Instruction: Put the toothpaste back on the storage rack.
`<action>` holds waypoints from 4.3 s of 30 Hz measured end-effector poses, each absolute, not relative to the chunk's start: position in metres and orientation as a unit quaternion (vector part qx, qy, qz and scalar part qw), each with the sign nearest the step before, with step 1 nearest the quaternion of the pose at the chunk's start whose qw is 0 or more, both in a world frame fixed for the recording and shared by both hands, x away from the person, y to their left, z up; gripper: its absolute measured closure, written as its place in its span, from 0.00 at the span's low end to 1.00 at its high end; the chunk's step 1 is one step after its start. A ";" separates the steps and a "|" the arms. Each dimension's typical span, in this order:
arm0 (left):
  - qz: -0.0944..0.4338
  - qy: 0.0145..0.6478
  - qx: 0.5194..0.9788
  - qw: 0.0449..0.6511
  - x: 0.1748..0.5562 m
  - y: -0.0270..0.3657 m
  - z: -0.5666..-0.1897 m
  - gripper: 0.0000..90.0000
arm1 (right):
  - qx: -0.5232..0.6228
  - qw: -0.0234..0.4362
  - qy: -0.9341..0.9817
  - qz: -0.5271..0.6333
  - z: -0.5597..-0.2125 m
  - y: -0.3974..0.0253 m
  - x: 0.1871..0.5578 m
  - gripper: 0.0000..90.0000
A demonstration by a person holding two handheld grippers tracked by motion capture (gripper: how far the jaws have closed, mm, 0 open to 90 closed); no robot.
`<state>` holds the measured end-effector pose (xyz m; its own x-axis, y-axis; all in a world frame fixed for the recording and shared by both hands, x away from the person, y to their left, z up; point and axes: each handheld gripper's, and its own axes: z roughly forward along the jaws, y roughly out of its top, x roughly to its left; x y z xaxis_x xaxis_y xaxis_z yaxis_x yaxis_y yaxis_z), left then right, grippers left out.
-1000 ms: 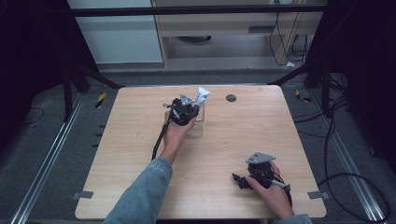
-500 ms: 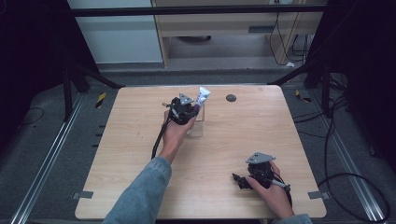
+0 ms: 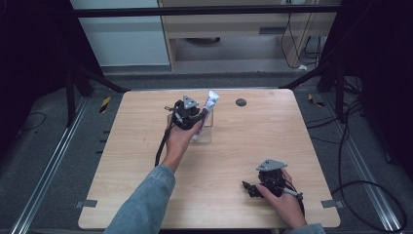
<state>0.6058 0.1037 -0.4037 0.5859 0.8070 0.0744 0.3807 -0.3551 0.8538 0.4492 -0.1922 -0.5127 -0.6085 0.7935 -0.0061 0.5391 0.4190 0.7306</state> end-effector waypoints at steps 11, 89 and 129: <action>0.234 0.377 0.777 0.446 0.591 0.116 -0.385 0.75 | 0.409 0.175 0.821 0.359 -0.512 -0.191 0.448 0.06; 0.200 0.290 0.851 0.391 0.507 0.126 -0.379 0.04 | 0.404 0.180 0.823 0.356 -0.513 -0.191 0.449 0.06; 0.204 0.423 0.820 0.327 0.495 0.262 -0.469 0.04 | 0.406 0.179 0.822 0.356 -0.513 -0.190 0.448 0.06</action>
<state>0.4951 0.2617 -0.4693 0.5590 0.8272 0.0573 0.5609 -0.4281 0.7086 0.4482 -0.1904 -0.5127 -0.6056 0.7957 -0.0059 0.5402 0.4166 0.7312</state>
